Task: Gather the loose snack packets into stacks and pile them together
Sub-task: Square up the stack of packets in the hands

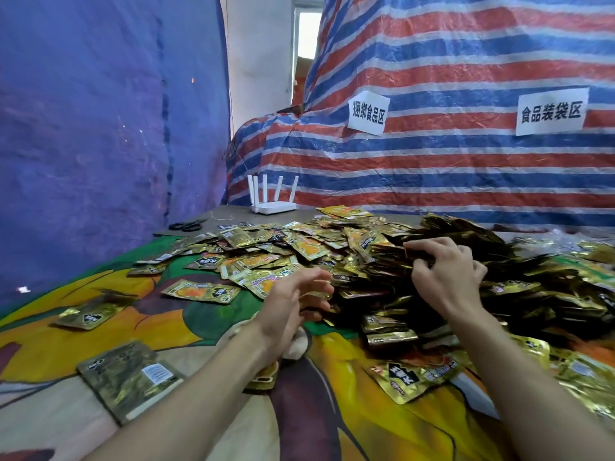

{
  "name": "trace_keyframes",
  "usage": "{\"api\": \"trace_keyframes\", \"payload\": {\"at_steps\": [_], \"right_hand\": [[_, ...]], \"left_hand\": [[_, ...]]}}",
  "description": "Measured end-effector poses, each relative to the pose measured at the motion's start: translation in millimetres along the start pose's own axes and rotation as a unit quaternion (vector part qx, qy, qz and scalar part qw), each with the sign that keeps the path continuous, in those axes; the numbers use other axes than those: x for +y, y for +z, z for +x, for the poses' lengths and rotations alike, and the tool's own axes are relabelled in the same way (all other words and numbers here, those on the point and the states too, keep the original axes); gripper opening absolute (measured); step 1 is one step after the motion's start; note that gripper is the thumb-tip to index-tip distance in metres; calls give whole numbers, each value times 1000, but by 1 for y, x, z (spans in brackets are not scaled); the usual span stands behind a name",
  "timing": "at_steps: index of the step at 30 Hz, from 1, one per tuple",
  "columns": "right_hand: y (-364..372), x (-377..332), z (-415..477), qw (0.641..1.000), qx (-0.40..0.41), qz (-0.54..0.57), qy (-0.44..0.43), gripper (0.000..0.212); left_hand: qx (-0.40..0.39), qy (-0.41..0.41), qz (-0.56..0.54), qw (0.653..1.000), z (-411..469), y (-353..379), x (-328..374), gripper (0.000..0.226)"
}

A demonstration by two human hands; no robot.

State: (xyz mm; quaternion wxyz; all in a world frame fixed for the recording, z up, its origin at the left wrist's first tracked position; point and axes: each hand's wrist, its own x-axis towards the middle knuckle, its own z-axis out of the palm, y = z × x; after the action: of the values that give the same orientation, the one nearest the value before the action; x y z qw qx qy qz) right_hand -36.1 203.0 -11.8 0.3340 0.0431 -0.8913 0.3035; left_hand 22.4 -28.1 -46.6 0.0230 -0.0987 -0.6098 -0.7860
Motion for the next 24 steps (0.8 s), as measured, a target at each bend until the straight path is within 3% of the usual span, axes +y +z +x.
{"api": "trace_keyframes", "payload": {"at_steps": [4, 8, 11, 14, 18, 20, 21, 24], "right_hand": [[-5, -3, -1, 999, 2, 48, 18, 55], [-7, -22, -9, 998, 52, 39, -12, 55], [2, -51, -19, 993, 46, 27, -109, 48], [20, -82, -19, 981, -37, 9, -192, 45], [49, -115, 2, 963, -156, -34, -217, 42], [67, -127, 18, 955, -218, -53, -193, 47], [78, -131, 27, 949, -253, -64, -177, 50], [113, -139, 53, 916, -353, -118, -145, 62]], "left_hand": [[47, 81, 22, 995, 0, 2, 4, 35], [111, 186, 157, 964, -1, 2, 7, 20], [120, 166, 321, 925, 8, -8, 19, 21], [71, 98, 522, 844, 31, -31, 44, 26], [15, 10, 717, 697, 59, -71, 64, 53], [-18, -48, 764, 643, 75, -94, 64, 78], [-39, -79, 766, 636, 83, -105, 62, 95], [-89, -164, 723, 665, 109, -126, 54, 145]]}}
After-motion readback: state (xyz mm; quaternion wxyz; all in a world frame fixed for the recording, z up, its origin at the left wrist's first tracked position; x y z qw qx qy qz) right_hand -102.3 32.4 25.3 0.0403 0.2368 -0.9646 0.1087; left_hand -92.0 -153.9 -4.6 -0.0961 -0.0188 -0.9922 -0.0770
